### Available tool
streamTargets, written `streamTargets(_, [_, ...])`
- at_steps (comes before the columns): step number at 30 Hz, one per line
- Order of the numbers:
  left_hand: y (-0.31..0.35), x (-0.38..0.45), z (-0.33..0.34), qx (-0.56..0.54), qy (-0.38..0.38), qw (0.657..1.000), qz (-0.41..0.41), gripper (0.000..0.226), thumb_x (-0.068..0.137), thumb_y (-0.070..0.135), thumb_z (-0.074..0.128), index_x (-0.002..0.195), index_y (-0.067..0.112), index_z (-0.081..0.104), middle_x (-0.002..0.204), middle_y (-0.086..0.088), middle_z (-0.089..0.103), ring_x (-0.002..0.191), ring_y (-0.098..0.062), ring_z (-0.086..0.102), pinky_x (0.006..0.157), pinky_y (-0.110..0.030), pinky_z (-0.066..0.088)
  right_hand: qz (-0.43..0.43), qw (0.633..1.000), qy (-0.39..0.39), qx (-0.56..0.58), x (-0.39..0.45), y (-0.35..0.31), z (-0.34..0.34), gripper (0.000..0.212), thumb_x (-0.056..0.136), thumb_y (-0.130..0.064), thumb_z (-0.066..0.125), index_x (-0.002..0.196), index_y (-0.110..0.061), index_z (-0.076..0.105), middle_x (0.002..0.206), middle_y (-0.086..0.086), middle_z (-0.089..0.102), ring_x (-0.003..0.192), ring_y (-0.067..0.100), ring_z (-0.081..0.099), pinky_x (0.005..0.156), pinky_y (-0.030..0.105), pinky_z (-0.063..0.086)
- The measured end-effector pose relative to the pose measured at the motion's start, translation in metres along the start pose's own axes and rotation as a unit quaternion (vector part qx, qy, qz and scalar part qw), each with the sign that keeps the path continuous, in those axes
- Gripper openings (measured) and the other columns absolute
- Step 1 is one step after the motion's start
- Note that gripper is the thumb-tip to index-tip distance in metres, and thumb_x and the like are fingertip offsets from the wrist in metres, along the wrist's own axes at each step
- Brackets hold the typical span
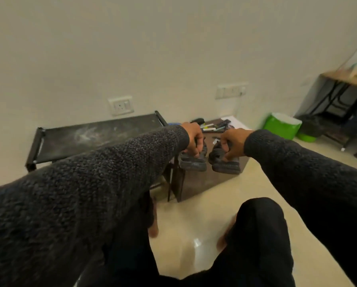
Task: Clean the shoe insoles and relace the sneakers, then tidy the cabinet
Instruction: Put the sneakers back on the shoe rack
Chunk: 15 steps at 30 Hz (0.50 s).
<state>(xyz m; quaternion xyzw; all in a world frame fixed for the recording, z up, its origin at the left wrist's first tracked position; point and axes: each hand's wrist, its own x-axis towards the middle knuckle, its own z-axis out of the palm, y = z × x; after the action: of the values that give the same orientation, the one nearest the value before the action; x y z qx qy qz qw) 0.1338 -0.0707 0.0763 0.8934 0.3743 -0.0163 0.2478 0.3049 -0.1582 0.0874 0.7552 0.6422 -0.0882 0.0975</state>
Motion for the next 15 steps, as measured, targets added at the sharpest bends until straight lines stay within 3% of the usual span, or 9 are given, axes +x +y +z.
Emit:
streamTargets(5, [-0.006,-0.042,-0.059,0.005,0.082,0.997,-0.01,0.018,0.071,0.018,0.091,0.084,0.017,0.079,0.08,0.003,0.076,0.074,-0.011,0.069,0.066,-0.026,0.059,-0.031,0.998,0.063,0.005,-0.003,-0.024,-0.061,0.028,0.076,-0.03,0.084,0.087,-0.019,0.06,0.089,0.001,0.063,0.075,0.017,0.06,0.056,0.026,0.045])
streamTargets(10, [-0.043,-0.063,-0.086,0.014,0.157,0.985,-0.072,0.015,0.071,0.015,0.088,0.079,0.021,0.077,0.082,0.006,0.075,0.082,-0.013,0.07,0.077,-0.03,0.061,-0.101,0.989,0.104,-0.008,0.023,-0.044,-0.093,0.03,0.076,-0.025,0.083,0.083,-0.019,0.055,0.092,-0.002,0.058,0.077,0.015,0.054,0.057,0.025,0.039])
streamTargets(15, [-0.086,-0.059,-0.079,0.044,0.205,0.972,-0.104,0.011,0.077,0.014,0.081,0.08,0.021,0.073,0.088,0.006,0.071,0.085,-0.014,0.067,0.082,-0.03,0.058,-0.166,0.977,0.132,0.014,0.072,-0.061,-0.083,0.026,0.077,-0.021,0.077,0.081,-0.021,0.051,0.094,-0.003,0.057,0.083,0.016,0.055,0.074,0.031,0.05])
